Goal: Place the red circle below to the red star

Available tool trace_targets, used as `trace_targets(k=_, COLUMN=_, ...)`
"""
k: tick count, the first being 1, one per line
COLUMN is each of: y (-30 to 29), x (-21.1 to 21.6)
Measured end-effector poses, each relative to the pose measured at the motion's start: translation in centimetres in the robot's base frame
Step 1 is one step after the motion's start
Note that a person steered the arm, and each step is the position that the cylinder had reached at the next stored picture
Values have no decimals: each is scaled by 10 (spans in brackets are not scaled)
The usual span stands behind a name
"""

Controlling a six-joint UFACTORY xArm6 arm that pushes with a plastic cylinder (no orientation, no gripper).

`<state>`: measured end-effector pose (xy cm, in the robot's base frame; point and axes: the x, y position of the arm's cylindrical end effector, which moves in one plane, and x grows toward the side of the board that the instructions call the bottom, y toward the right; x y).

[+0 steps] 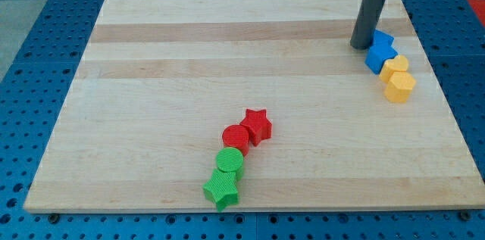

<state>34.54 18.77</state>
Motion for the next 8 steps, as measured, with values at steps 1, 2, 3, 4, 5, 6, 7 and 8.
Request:
trace_targets(k=1, y=-8, x=0)
trace_targets(k=2, y=-59, x=-2)
trace_targets(k=3, y=-137, x=13)
trace_targets(k=4, y=-202, x=55)
trace_targets(k=5, y=-215, x=96)
trace_targets(k=6, y=-217, x=122)
trace_targets(k=7, y=-249, x=137)
trace_targets(k=8, y=-277, x=157)
